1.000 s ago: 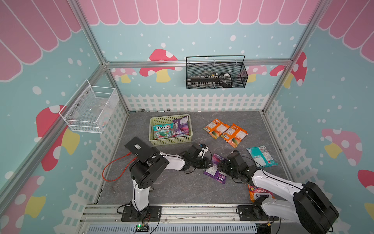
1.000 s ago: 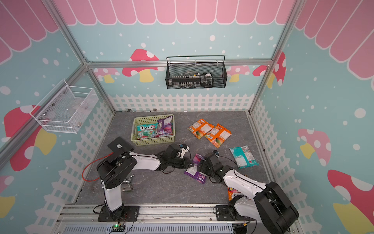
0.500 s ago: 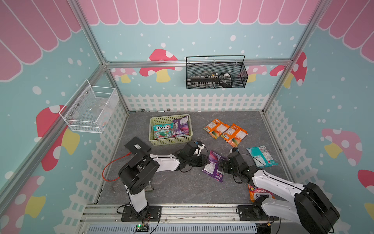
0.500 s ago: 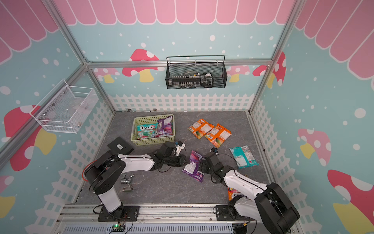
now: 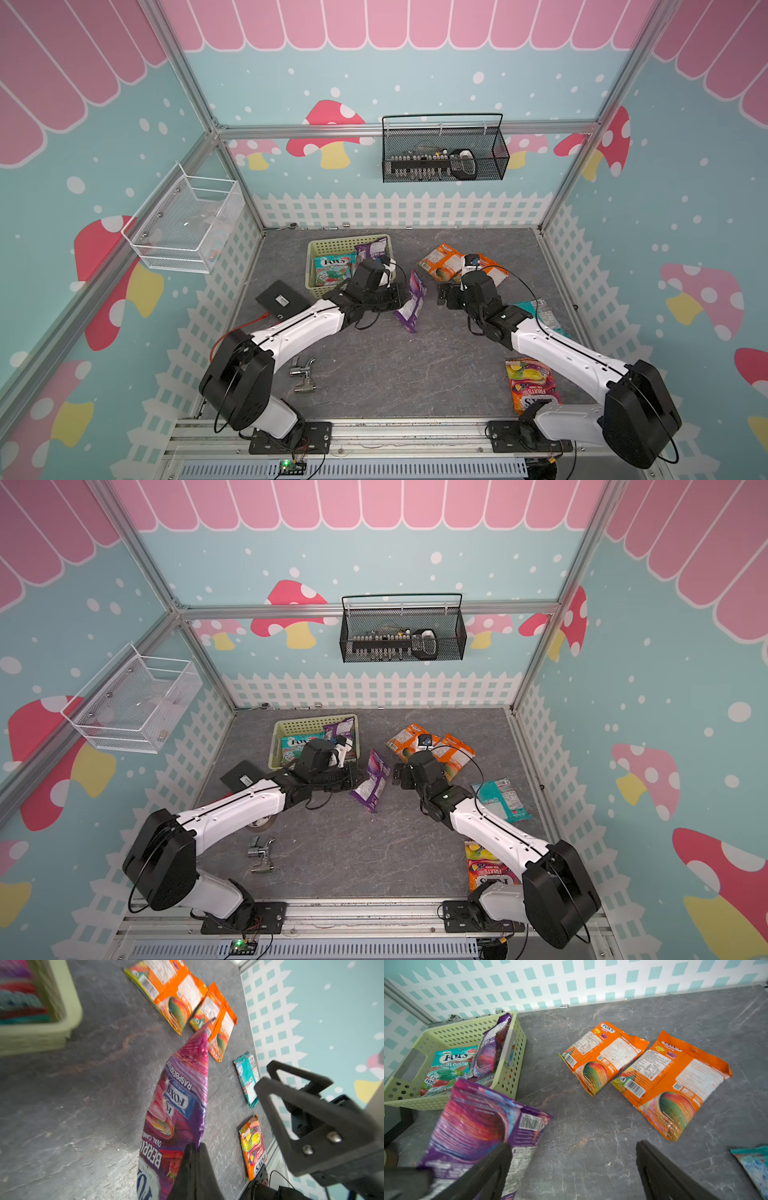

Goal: Put the candies in the basket
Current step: Pick up the candy at the center of the board, then place the candy in the basket.

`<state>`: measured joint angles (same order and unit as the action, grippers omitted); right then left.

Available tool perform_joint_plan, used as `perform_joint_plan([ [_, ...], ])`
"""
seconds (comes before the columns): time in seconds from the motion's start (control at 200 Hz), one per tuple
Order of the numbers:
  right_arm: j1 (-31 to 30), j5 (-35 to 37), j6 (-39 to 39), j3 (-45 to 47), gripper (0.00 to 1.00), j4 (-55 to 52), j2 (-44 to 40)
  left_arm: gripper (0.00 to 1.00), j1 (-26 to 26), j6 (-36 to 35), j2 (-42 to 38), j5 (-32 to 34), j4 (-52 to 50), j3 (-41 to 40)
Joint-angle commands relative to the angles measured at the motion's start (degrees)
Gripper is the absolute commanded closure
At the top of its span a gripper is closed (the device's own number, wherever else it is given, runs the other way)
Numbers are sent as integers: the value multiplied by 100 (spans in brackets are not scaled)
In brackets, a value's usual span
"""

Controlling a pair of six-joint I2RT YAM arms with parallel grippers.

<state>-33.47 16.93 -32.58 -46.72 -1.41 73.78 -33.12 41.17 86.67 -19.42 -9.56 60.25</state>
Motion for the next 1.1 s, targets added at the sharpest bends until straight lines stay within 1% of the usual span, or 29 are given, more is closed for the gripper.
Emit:
perform_joint_plan([
  [0.0, -5, -134, 267, 303, 2, 444, -20, 100, 334, -125, -229, 58, -489, 483],
  [0.065, -10, -156, 331, 547, 2, 583, -94, 100, 545, -260, -247, 129, -737, 773],
  [0.17, -6, 6, 342, 739, 1, 598, -172, 100, 890, -413, -183, 110, -915, 1112],
  [0.185, -8, 6, 340, 747, 1, 598, -176, 100, 1067, -424, -170, 89, -915, 1146],
  [0.265, -6, -84, 358, 726, 2, 609, -196, 100, 1448, -451, 4, -82, -905, 1291],
  [0.395, -3, -172, 392, 796, 2, 695, -225, 100, 1870, -597, 474, -364, -904, 1601],
  [0.55, -6, -237, 445, 829, 2, 735, -289, 100, 2198, -787, 993, -168, -890, 1938],
  [0.675, -6, -301, 485, 871, 3, 795, -342, 100, 2539, -861, 1540, -344, -929, 2132],
  [0.836, -8, -377, 511, 915, 3, 874, -377, 100, 2752, -1247, 2032, 107, -1212, 2403],
  [0.951, -8, -554, 529, 963, 4, 989, -373, 100, 2866, -1551, 2348, 603, -1386, 2596],
  [1.096, -2, -594, 558, 963, 4, 994, -361, 100, 2967, -1848, 2680, 931, -1616, 2789],
])
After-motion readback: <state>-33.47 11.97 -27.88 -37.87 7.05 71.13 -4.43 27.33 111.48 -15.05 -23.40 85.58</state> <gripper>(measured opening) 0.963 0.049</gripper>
